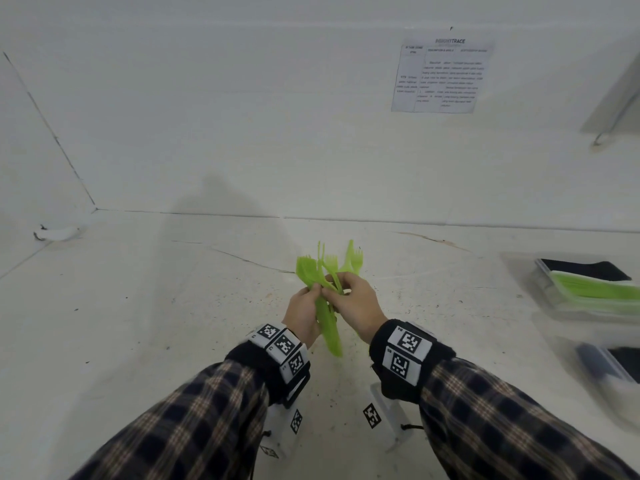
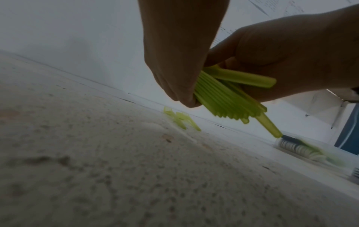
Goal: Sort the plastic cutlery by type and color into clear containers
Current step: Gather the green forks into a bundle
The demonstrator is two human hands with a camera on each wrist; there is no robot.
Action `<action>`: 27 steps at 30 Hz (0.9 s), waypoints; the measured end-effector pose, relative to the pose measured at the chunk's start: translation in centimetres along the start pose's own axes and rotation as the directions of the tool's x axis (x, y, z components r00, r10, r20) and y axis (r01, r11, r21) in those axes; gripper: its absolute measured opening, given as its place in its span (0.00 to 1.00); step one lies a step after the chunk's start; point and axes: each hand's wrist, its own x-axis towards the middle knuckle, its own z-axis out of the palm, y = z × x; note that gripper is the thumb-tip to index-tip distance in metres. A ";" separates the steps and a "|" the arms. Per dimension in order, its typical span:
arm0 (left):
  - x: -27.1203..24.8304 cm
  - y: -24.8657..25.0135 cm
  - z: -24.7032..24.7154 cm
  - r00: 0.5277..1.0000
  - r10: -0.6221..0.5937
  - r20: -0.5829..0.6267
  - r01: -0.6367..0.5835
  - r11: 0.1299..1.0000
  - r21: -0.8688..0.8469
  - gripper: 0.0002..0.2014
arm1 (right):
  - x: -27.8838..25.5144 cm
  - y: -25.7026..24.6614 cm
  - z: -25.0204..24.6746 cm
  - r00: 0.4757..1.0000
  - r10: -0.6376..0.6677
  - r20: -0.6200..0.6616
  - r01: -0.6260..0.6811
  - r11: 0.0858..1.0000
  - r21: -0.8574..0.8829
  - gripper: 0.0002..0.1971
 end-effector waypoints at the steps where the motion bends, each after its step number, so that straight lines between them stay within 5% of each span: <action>1: -0.1 0.0 0.2 1.000 -0.015 0.010 0.015 1.000 -0.003 0.17 | 0.1 0.1 -0.2 1.000 -0.002 -0.011 0.002 1.000 -0.003 0.07; 14: 0.1 -0.9 1.9 1.000 -0.016 0.025 0.017 0.999 -0.036 0.10 | 0.5 0.3 -2.0 0.999 -0.021 -0.027 0.023 0.997 0.073 0.08; 21: -0.8 -1.1 3.0 0.999 0.035 0.007 -0.034 0.999 -0.011 0.09 | 0.4 -0.6 -3.6 0.995 -0.018 0.093 0.008 0.995 0.104 0.05; 27: -0.9 -1.9 3.3 0.995 0.082 -0.059 -0.085 0.995 -0.048 0.09 | 0.2 -0.1 -4.5 0.993 -0.029 0.111 0.029 1.000 -0.001 0.06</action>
